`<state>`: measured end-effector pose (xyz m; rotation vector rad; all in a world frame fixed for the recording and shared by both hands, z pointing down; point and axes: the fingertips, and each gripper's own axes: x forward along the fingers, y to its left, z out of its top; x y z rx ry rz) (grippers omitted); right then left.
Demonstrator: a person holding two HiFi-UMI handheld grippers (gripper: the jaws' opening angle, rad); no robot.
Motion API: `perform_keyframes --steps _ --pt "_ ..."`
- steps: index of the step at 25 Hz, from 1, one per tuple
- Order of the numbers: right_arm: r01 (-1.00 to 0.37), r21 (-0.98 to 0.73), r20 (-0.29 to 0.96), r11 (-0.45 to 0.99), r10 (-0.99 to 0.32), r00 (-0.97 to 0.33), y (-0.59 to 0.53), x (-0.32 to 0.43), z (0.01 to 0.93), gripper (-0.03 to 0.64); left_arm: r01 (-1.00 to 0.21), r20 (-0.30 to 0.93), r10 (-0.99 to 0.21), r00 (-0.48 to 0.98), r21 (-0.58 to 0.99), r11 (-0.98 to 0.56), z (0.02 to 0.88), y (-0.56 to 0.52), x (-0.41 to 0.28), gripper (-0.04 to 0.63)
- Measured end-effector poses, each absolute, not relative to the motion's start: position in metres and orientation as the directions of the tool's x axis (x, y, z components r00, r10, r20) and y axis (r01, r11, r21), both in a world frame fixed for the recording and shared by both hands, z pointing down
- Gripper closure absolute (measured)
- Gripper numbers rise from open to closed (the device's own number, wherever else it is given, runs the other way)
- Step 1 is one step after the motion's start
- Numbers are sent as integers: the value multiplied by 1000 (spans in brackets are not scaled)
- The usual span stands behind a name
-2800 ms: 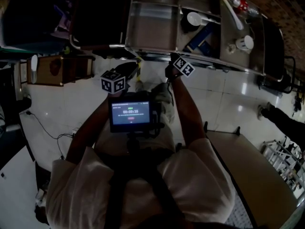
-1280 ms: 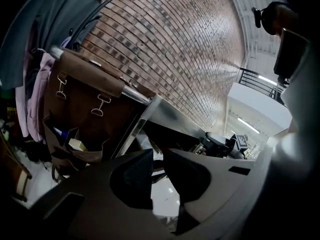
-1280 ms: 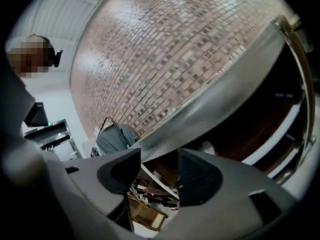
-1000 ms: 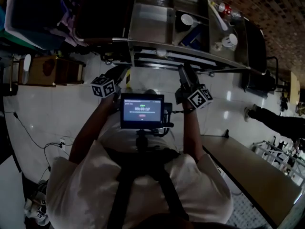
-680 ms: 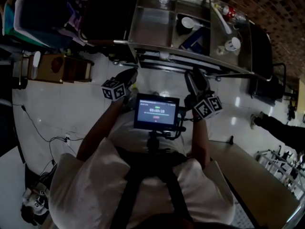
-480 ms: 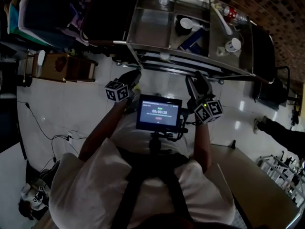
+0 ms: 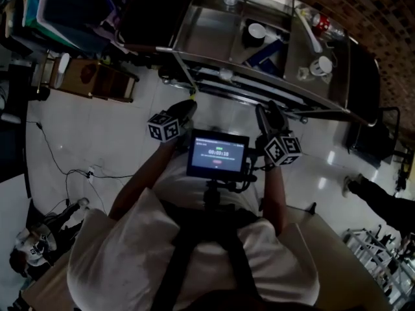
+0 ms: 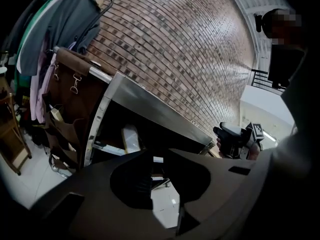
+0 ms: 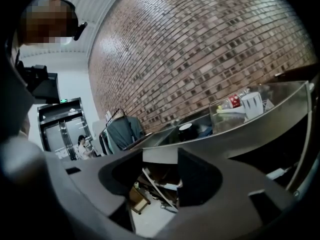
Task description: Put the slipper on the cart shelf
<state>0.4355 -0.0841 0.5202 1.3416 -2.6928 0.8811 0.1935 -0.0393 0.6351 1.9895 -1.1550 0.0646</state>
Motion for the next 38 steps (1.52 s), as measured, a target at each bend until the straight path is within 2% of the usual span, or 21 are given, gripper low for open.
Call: perform_keyframes --steps 13,18,38 --pt "-711 -511 262 482 -701 -663 -82 426 529 398 -763 422 -733 534 613 -203 634 -53 183 535" --pt "-772 -405 336 489 -706 -623 -85 435 538 416 -780 437 -731 524 591 -207 627 -55 184 535" --pt "-767 -417 335 487 -703 -628 -77 406 564 417 -789 472 -703 532 578 -209 639 -38 178 535"
